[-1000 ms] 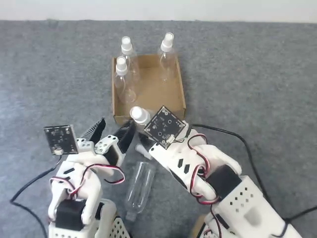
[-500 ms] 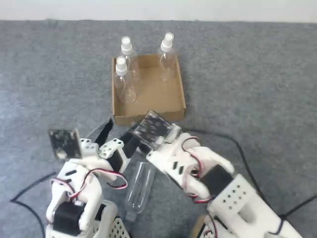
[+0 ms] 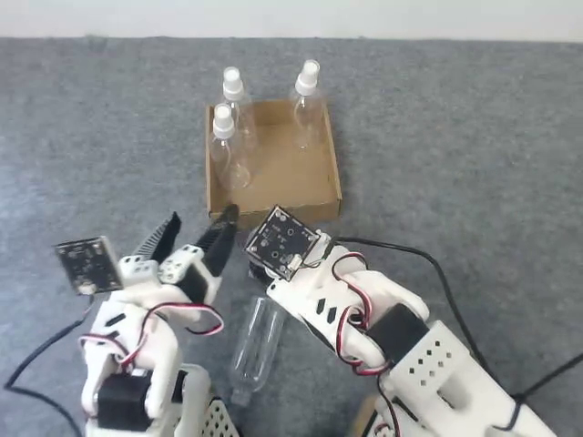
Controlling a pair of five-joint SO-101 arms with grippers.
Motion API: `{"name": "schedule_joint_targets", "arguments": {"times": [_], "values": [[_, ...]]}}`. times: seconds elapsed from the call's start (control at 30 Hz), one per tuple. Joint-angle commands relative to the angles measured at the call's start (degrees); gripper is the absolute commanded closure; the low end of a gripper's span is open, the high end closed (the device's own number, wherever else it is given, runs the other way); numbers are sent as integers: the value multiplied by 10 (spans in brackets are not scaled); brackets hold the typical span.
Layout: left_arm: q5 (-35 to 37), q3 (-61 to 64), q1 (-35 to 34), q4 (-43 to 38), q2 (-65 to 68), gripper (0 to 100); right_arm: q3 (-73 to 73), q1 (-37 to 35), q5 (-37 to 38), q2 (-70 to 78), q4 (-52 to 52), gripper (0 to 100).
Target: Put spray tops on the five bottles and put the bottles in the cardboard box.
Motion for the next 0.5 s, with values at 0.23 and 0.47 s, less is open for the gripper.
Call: {"name": "schedule_joint_targets", "arguments": {"times": [0.23,0.47], "values": [[77,-29,-179,-34,-9,702,-59,40,3,-19,21,982],[76,-26,-229,-32,-9,702,-119,48,3,-18,58,983]]}}
